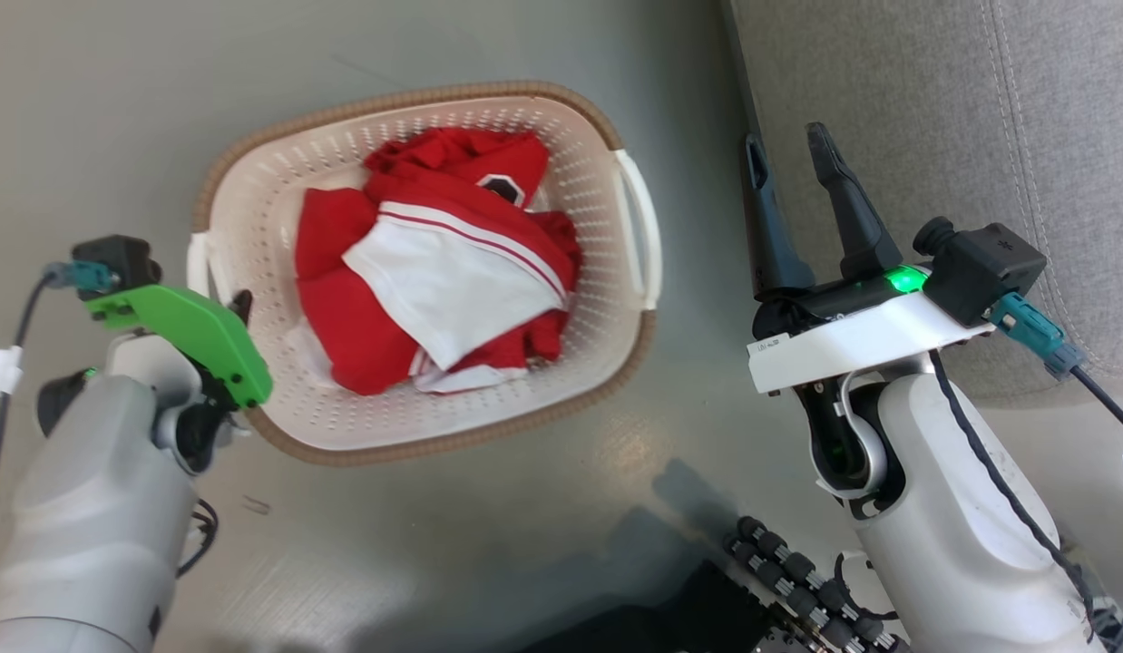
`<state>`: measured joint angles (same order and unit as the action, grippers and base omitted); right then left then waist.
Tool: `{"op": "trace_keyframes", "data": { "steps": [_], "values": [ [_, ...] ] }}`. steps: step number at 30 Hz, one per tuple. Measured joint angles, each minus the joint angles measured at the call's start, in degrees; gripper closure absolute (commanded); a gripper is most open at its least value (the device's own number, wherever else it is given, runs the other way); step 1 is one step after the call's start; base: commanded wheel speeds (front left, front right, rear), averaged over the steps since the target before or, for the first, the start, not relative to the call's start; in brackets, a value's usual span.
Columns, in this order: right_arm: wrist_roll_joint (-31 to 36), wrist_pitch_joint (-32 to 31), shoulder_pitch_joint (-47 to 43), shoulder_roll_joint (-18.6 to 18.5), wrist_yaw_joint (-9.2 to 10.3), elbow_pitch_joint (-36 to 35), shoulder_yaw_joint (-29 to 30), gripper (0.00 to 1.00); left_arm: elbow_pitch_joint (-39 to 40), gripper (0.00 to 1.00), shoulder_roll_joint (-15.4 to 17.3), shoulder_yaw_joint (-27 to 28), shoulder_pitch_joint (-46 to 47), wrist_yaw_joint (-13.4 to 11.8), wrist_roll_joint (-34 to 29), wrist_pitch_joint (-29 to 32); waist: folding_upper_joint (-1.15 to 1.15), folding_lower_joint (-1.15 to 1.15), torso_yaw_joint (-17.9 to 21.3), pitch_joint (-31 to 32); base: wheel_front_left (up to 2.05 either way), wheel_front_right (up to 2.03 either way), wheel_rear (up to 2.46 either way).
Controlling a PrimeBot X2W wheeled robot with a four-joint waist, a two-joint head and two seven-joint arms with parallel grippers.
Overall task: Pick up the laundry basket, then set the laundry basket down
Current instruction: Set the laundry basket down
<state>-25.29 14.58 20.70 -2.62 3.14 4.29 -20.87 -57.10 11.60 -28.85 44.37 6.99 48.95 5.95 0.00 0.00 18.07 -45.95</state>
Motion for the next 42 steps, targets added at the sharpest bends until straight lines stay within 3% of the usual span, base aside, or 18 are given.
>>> {"op": "trace_keyframes", "data": {
  "steps": [5,16,24,42],
  "values": [
    [0.0,0.0,0.0,0.0,0.0,0.2,-0.5,0.0,-1.5,1.0,-1.6,0.2,-0.4,0.0,0.1,-1.1,0.0,0.0,-0.7,1.2,0.0,0.0,0.0],
    [0.0,0.0,0.0,0.0,-0.01,0.8,-0.4,0.0,-5.3,1.0,-1.8,0.7,-0.4,-1.1,0.1,-4.5,0.0,0.0,-1.6,1.8,0.0,0.0,0.0],
    [0.0,0.0,0.0,0.0,-0.01,1.0,-0.5,0.0,-7.3,1.0,-3.9,0.9,-0.4,-1.2,0.1,-5.2,0.0,0.0,-1.9,2.0,0.0,0.0,0.0],
    [0.0,0.0,0.1,0.0,-0.02,1.7,-0.3,0.0,-10.7,0.97,-5.2,1.1,-0.3,-1.2,0.8,-6.6,0.0,0.0,-2.3,1.7,0.0,0.0,0.0]
  ]
}}
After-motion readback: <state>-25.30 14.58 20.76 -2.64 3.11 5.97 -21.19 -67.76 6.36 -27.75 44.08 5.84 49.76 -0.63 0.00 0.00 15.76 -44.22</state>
